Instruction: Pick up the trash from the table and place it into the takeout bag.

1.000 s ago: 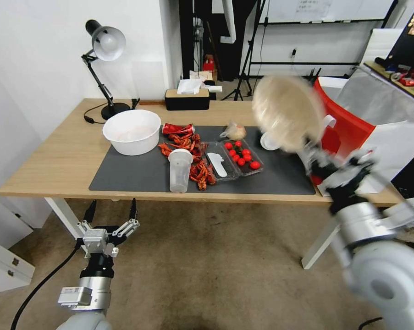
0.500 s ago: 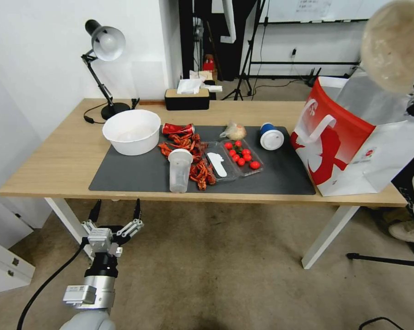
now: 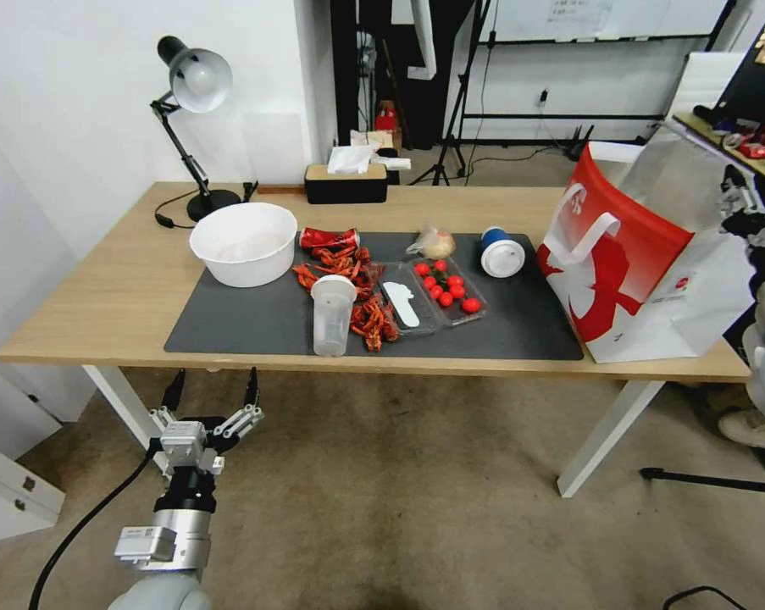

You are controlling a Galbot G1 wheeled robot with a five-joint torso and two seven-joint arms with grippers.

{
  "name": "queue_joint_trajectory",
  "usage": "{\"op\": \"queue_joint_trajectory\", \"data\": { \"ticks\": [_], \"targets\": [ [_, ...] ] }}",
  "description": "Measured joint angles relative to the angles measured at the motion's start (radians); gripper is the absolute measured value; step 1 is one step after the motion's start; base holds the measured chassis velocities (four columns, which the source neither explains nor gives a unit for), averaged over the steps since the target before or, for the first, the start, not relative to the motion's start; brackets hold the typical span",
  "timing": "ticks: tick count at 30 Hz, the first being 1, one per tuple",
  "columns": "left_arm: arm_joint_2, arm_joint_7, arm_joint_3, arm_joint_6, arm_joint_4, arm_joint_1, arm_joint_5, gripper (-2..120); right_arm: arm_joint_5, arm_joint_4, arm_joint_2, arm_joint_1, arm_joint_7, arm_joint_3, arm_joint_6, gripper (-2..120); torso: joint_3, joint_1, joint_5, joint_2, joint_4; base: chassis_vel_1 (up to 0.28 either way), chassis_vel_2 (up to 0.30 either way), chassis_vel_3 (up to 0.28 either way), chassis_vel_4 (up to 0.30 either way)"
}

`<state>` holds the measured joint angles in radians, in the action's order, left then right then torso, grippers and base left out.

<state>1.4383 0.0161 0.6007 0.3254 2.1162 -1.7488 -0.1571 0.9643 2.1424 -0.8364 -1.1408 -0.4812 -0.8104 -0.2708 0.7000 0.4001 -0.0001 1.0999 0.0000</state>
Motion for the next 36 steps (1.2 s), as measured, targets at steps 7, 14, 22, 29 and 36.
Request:
{"op": "queue_joint_trajectory", "data": {
  "ticks": [7, 14, 22, 29, 36],
  "targets": [
    [-0.002, 0.000, 0.003, -0.014, 0.015, 0.002, -0.006, 100, 0.048, 0.045, -0.017, -0.029, 0.041, -0.002, 0.042, 78, 0.000, 0.000, 0.0001, 0.000, 0.0000, 0.000, 0.000, 0.000, 0.000],
    [-0.003, 0.001, 0.005, -0.014, 0.015, 0.000, -0.010, 100, 0.073, 0.130, -0.030, -0.083, 0.206, -0.019, 0.125, 99, 0.000, 0.000, -0.0003, 0.000, 0.0000, 0.000, 0.000, 0.000, 0.000],
    [-0.002, 0.001, 0.010, -0.010, 0.015, -0.002, -0.022, 100, -0.006, 0.240, -0.091, -0.266, 0.358, 0.003, 0.088, 100, 0.000, 0.000, 0.0001, 0.000, 0.0002, 0.000, 0.000, 0.000, 0.000],
    [-0.012, -0.025, 0.009, 0.009, -0.001, -0.013, -0.038, 100, -0.322, 0.249, -0.205, -0.561, 0.463, 0.110, 0.291, 100, 0.000, 0.000, -0.0004, 0.000, 0.0001, 0.000, 0.000, 0.000, 0.000],
    [-0.017, -0.105, 0.004, 0.027, -0.043, -0.014, -0.054, 100, -0.516, 0.084, -0.303, -0.622, 0.463, 0.232, 0.583, 100, 0.000, 0.000, 0.0005, 0.000, 0.0002, 0.000, 0.000, 0.000, 0.000]
  ]
}}
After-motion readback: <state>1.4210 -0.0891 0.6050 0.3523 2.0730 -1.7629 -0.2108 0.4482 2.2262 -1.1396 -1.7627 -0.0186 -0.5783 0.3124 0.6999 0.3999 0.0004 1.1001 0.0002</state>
